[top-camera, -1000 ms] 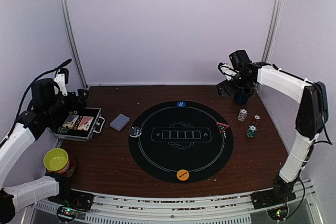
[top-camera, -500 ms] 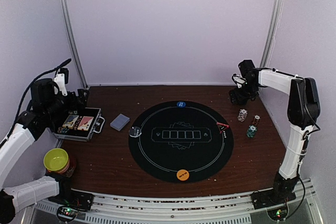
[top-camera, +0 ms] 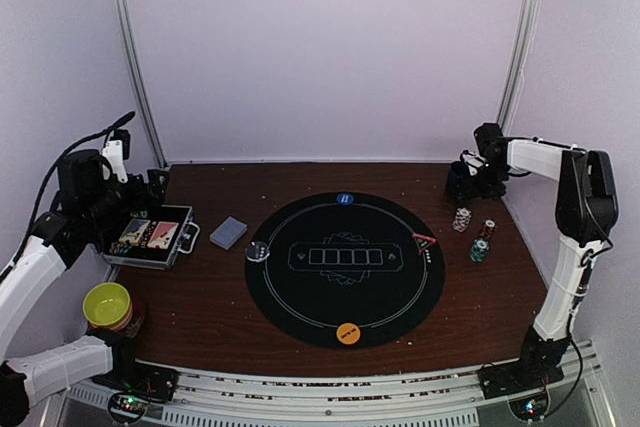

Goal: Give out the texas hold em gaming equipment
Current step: Pick up the pile of poker chips from the pile of poker chips.

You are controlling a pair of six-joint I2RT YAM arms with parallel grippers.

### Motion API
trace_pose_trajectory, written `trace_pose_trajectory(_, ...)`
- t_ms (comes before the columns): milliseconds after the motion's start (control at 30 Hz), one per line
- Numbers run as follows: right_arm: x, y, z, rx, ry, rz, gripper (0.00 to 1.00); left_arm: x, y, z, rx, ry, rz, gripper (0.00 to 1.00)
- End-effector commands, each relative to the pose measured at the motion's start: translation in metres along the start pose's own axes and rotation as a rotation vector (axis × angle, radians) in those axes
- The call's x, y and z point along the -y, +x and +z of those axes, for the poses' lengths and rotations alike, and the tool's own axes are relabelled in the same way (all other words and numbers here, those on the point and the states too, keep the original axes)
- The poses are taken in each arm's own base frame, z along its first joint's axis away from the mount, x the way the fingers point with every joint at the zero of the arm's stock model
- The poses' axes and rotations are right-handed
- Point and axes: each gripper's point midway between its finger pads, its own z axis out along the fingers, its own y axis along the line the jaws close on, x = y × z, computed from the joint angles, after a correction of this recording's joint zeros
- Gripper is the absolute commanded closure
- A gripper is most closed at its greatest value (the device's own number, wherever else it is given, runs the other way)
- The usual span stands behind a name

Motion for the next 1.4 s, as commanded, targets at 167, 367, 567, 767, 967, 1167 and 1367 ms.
trace_pose_trajectory(167,-0.003,-0.005,-0.011,0.042,-0.031,0.024,0.14,-0.002,-0.017,-0.008,0.052,-0.005,-0.009,0.02)
trace_pose_trajectory(367,-0.01,0.003,-0.001,0.014,-0.06,0.006,0.17,-0.003,-0.017,-0.008,0.053,-0.01,-0.006,0.02)
trace_pose_trajectory(567,-0.016,0.01,0.004,-0.01,-0.091,-0.006,0.2,-0.005,-0.017,-0.007,0.051,-0.017,-0.006,0.02)
trace_pose_trajectory(767,-0.017,0.018,0.01,-0.048,-0.091,-0.026,0.22,-0.006,-0.016,-0.007,0.049,-0.019,-0.008,0.02)
trace_pose_trajectory(967,-0.021,0.026,0.013,-0.075,-0.101,-0.038,0.22,-0.006,-0.017,-0.007,0.051,-0.019,-0.007,0.02)
trace_pose_trajectory(1167,-0.025,0.032,0.017,-0.101,-0.108,-0.049,0.26,-0.006,-0.017,-0.008,0.053,-0.019,-0.008,0.02)
trace_pose_trajectory(1367,-0.027,0.036,0.02,-0.116,-0.106,-0.058,0.29,-0.006,-0.017,-0.008,0.053,-0.022,-0.007,0.02)
